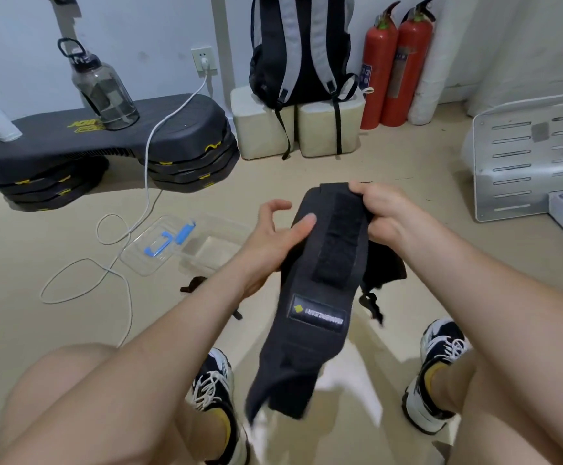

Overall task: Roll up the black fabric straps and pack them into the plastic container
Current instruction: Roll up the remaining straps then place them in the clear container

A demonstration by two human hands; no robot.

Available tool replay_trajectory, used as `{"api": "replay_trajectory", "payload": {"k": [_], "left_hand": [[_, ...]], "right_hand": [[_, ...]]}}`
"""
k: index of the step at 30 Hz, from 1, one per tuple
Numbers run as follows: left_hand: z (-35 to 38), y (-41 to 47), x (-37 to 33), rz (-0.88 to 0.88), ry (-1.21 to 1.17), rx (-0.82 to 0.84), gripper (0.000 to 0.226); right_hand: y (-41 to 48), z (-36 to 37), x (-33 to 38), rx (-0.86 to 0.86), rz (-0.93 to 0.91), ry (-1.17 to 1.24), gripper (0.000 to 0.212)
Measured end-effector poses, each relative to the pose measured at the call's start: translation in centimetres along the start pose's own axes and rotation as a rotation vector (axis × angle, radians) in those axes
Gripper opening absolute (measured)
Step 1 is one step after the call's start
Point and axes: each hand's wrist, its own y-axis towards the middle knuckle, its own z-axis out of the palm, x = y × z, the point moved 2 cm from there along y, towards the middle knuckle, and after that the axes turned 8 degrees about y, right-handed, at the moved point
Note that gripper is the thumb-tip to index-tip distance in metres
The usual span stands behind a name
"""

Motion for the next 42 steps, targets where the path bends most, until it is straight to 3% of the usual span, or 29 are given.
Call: {"api": "replay_trajectory", "payload": {"k": [3,5,7,9,11,14,17,19,23,27,30,32,35,36,38,39,40,42], "left_hand": [[-0.8,-0.6,0.5,0.078,0.051,0.165,0.012],[-0.4,-1.7,1.0,0.001,0.196,0.363,0.032],[0.1,-2.4,1.6,-0.063,0.322,0.438,0.023],[0.4,-2.6,1.8,-0.036,0.375,0.406,0.039],[0.5,-2.5,1.3,0.011,0.281,0.279,0.049],[0.1,-1.6,-0.1,-0.028,-0.072,0.064,0.031],[-0.6,-0.5,-0.6,-0.062,-0.257,-0.037,0.035],[-0.5,-0.3,-0.6,-0.1,-0.259,-0.067,0.038],[-0.2,-0.3,0.2,-0.181,-0.234,-0.061,0.04],[-0.4,-0.4,0.2,-0.265,-0.311,0.015,0.037],[-1.0,-0.8,-0.7,-0.233,-0.449,0.116,0.04],[-1.5,-1.2,-1.5,-0.187,-0.457,0.321,0.054],[-2.9,-1.5,-2.3,-0.102,-0.329,0.606,0.062],[-3.2,-1.7,-2.5,-0.066,-0.163,0.599,0.051],[-3.2,-1.9,-3.0,0.014,0.256,0.358,0.013],[-3.1,-1.7,-3.3,0.059,0.395,0.166,0.023],[-2.9,-1.4,-3.4,0.108,0.41,0.013,0.024],[-2.3,-0.8,-3.3,0.183,0.149,-0.163,0.01]], "right_hand": [[0.8,-0.3,0.5,-0.045,0.016,0.036,0.012],[1.1,-0.5,0.5,-0.068,0.027,0.036,0.013],[1.3,-0.9,0.4,-0.091,0.026,0.028,0.016],[1.3,-1.2,0.6,-0.125,-0.004,0.022,0.021],[0.9,-1.2,0.7,-0.132,-0.06,-0.04,0.019],[-1.1,-0.7,0.0,-0.015,-0.138,-0.479,0.023],[-1.8,-0.8,-0.6,0.292,-0.378,-1.198,0.076],[-3.2,-0.6,-0.5,0.5,-0.588,-1.475,0.094],[-4.9,-0.2,-0.4,0.833,-0.556,-1.363,0.069],[-5.4,0.1,-0.5,0.842,-0.492,-1.242,0.044],[-5.2,0.3,-0.3,0.692,-0.529,-0.961,0.017],[-4.6,0.1,0.0,0.488,-0.564,-0.809,0.028],[-3.9,-0.4,-0.1,0.327,-0.428,-0.65,0.04],[-3.8,-0.5,-0.4,0.324,-0.363,-0.621,0.041],[-4.1,-0.6,-1.1,0.349,-0.275,-0.6,0.04],[-4.2,-0.5,-1.3,0.367,-0.257,-0.596,0.04],[-4.3,-0.3,-1.4,0.388,-0.249,-0.586,0.037],[-4.4,-0.1,-1.8,0.447,-0.25,-0.536,0.023]]}}
